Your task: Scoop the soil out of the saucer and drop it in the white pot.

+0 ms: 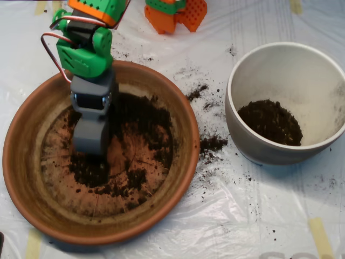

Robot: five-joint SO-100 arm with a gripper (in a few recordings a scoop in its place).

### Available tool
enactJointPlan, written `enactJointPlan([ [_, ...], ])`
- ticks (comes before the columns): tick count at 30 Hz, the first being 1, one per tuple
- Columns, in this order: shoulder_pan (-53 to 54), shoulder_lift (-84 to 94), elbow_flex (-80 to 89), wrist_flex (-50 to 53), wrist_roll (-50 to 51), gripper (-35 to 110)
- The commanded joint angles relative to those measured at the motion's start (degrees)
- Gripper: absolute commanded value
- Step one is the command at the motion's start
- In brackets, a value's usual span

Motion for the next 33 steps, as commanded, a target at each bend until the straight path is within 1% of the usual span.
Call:
enactJointPlan([
  [1, -0.88, 2.02, -3.34, 1.14, -1.23, 32],
  [3, -0.97, 0.35, -5.89, 2.55, -1.85, 36],
  [4, -0.97, -0.53, -7.29, 3.43, -2.55, 45],
  [5, -1.14, -1.85, -8.96, 4.57, -3.16, 50],
  [6, -1.23, -2.99, -10.55, 5.54, -3.78, 50],
  [15, 0.79, -12.13, -21.01, 9.23, -3.34, 49],
  [19, 1.49, -19.60, -31.46, 16.44, -3.16, 49],
  [26, 1.49, -22.15, -34.98, 19.60, -3.69, 49],
  [33, 1.85, -32.26, -49.75, 30.15, -5.27, 47],
])
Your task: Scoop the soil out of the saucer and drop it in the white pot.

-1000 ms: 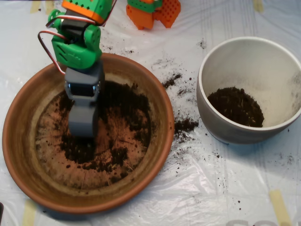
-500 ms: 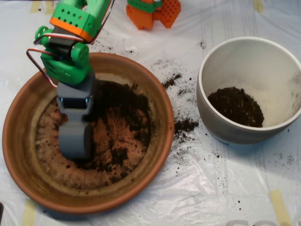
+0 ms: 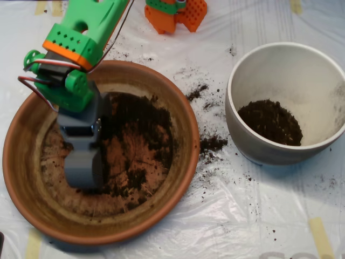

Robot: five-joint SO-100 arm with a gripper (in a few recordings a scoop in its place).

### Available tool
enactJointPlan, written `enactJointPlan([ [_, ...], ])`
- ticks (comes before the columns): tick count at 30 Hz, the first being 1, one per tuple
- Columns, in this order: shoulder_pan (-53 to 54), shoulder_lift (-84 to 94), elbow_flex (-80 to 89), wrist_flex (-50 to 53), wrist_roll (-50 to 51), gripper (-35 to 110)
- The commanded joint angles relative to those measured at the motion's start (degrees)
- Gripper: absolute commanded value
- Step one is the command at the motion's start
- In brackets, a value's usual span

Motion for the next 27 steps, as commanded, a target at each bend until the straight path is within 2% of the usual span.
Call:
enactJointPlan([
  [1, 1.93, -2.20, -8.17, 4.04, -0.70, 47],
  [10, 3.60, -1.93, -8.70, 5.98, -1.85, 35],
  [16, 3.78, 10.55, 10.63, -7.12, -2.02, 35],
  [19, 2.72, 14.24, 16.17, -10.11, -2.20, 32],
  [25, 1.41, 16.70, 21.01, -12.83, -1.05, 9],
  [27, 0.88, 18.72, 23.99, -14.41, -1.05, 7],
])
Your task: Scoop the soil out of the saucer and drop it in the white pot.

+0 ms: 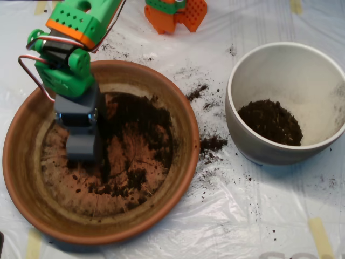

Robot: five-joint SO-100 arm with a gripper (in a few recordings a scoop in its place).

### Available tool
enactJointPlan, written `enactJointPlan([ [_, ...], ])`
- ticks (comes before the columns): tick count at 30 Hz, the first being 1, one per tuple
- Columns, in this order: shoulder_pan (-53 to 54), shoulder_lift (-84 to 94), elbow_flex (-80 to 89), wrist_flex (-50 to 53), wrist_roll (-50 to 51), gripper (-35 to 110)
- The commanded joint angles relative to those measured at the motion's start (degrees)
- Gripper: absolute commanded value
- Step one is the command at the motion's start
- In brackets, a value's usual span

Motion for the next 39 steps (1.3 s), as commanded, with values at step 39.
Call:
enactJointPlan([
  [39, -35.51, 37.71, -15.47, 27.60, 14.94, -1],
])
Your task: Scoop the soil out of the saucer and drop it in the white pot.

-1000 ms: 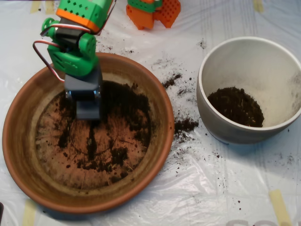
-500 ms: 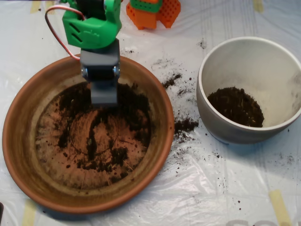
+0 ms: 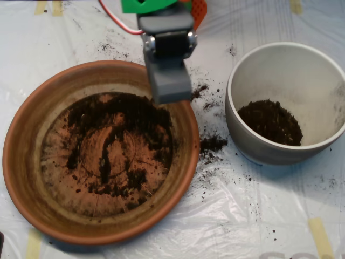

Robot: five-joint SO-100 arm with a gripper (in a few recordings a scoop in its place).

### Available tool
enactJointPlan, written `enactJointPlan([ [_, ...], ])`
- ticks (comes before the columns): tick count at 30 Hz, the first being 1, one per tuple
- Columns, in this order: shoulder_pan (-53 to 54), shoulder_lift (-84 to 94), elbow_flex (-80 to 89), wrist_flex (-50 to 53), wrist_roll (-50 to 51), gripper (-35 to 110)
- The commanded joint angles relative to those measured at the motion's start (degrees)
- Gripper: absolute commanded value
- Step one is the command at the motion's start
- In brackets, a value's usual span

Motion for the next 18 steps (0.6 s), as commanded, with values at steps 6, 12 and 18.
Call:
enactJointPlan([
  [6, -16.79, 8.70, -10.63, 4.57, 3.25, -1],
  [12, -23.82, 1.14, -20.39, 9.40, 3.87, 0],
  [18, -26.37, -6.42, -27.25, 12.04, 4.83, 4],
])
